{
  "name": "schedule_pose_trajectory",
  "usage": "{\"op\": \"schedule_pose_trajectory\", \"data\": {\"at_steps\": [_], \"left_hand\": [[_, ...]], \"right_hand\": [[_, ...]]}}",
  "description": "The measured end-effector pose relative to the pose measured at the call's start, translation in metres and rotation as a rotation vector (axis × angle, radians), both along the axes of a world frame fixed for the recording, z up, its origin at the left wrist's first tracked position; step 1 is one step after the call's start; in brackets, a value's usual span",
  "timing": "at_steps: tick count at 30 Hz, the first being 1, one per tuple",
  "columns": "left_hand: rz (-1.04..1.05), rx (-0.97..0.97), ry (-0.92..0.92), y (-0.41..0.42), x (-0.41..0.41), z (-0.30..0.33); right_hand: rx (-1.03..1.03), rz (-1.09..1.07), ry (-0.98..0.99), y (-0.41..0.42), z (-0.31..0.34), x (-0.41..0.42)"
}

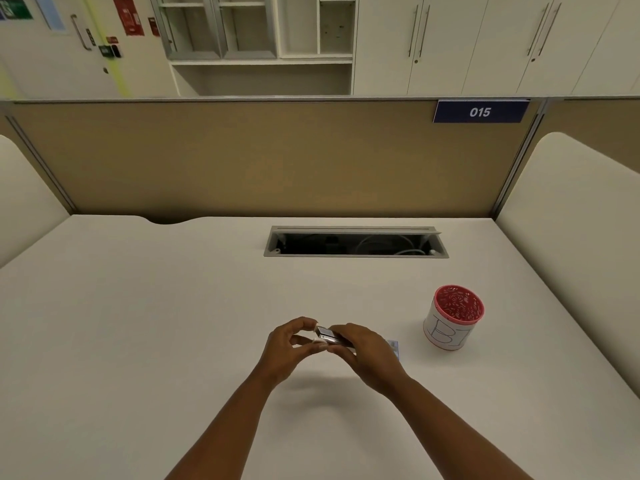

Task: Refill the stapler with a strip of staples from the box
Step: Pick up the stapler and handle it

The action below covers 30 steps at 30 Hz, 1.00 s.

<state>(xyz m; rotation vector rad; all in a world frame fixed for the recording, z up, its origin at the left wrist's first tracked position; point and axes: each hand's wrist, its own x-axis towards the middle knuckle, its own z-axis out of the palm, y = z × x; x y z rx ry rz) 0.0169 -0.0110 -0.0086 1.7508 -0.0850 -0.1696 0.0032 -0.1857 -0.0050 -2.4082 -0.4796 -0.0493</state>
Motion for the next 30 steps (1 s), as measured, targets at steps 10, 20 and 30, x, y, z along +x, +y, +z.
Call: {"op": "schedule_pose_trajectory", "data": {"at_steps": [10,20,30], "left_hand": [[0.01,-0.239,0.249,0.004,0.001,0.002],[0.015,-0.246,0.263,0.004,0.001,0.002],[0.02,-0.236,0.269,0.004,0.001,0.0]], "right_hand": [[0.443,-0.053,0.299,0.012,0.004,0.0],[0.167,-0.085,0.184,0.006,-0.002,0.003],[0.133,-0.126,0.045,0.006,0.001,0.002]]}}
